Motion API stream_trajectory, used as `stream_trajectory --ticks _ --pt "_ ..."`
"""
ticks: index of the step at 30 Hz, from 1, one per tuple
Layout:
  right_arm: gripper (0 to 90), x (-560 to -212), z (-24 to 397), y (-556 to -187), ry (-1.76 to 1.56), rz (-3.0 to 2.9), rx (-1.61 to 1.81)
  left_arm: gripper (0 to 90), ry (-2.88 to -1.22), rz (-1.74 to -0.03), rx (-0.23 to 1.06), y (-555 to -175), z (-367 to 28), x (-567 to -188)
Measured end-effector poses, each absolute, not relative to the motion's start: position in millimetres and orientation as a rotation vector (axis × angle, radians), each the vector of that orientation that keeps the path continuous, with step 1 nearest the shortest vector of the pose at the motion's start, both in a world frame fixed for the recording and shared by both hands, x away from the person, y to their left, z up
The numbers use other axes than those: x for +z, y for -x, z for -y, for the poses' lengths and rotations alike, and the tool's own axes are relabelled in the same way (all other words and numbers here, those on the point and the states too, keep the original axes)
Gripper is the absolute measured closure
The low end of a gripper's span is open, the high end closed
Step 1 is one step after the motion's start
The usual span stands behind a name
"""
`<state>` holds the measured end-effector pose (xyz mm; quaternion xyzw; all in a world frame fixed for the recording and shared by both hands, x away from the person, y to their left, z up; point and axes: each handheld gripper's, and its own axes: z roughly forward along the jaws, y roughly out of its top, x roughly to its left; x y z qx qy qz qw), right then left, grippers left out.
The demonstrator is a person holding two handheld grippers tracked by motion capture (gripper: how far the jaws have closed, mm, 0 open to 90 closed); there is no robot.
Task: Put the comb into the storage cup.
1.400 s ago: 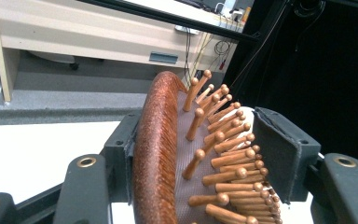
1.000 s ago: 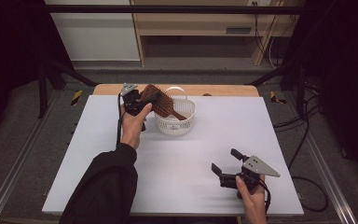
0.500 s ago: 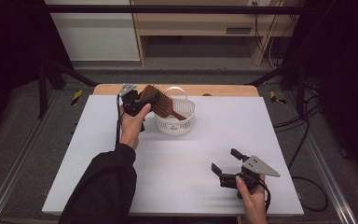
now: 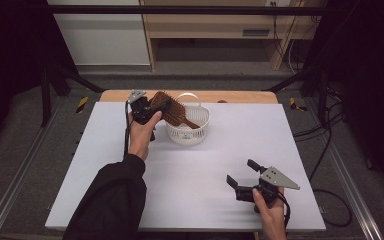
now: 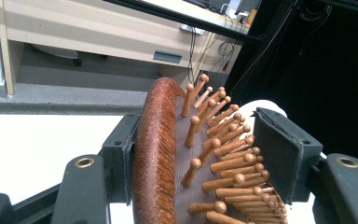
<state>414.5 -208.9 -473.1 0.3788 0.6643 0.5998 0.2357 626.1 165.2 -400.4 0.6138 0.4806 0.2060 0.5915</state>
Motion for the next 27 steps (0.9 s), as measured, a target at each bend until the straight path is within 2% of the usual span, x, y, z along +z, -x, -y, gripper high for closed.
stream_trajectory --ticks 27 --pt "2.7 -473.8 207.5 -415.2 -1.035 -1.835 1.643 35.1 -1.424 -1.118 0.479 -624.4 -168.9 -401.8"
